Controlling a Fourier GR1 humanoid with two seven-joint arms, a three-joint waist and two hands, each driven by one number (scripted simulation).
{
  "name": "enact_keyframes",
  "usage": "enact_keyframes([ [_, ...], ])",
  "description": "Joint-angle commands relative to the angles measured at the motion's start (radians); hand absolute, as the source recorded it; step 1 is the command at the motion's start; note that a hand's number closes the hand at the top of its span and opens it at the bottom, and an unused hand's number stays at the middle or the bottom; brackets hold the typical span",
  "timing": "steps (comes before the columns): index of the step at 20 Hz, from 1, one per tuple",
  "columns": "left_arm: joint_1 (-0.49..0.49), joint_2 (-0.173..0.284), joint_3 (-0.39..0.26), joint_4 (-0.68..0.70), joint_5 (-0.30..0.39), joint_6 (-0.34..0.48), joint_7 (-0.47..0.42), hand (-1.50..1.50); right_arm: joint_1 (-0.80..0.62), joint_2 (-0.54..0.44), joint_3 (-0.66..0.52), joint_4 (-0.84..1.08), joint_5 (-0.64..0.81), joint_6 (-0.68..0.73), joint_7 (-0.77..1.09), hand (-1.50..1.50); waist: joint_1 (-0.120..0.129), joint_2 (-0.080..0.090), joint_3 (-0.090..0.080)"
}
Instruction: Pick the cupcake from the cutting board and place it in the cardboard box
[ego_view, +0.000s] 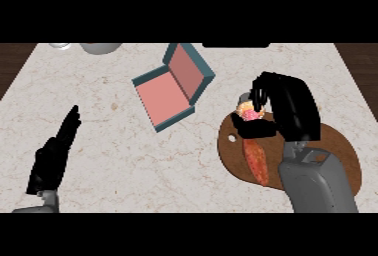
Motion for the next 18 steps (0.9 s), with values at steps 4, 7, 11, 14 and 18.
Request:
enact_keyframes([
  [4, 0.006, -0.044, -0.039, 0.014, -0.047, 0.03, -0.024, 0.0, -0.273, 0.028, -0.036, 0.206, -0.088, -0.069, -0.007, 1.5, 0.014, 0.005, 0.0],
  [7, 0.018, 0.014, 0.014, -0.064, 0.008, -0.033, 0.045, 0.0, -0.365, 0.029, -0.016, 0.217, -0.105, -0.022, 0.102, 1.5, 0.01, 0.002, 0.0],
  [11, 0.03, -0.019, 0.001, 0.008, -0.007, -0.016, -0.038, 0.0, -0.48, 0.029, 0.11, 0.396, -0.142, -0.173, 0.213, 1.5, 0.019, 0.004, -0.001],
  [14, -0.027, 0.003, 0.017, 0.014, 0.005, -0.036, -0.006, 0.0, -0.581, 0.029, 0.02, 0.627, -0.165, -0.222, 0.096, 1.5, 0.027, 0.009, -0.001],
  [18, -0.02, -0.059, -0.054, -0.012, -0.061, 0.016, 0.008, 0.0, -0.718, 0.029, 0.086, 0.799, -0.254, -0.286, 0.158, 1.5, 0.04, 0.01, -0.001],
])
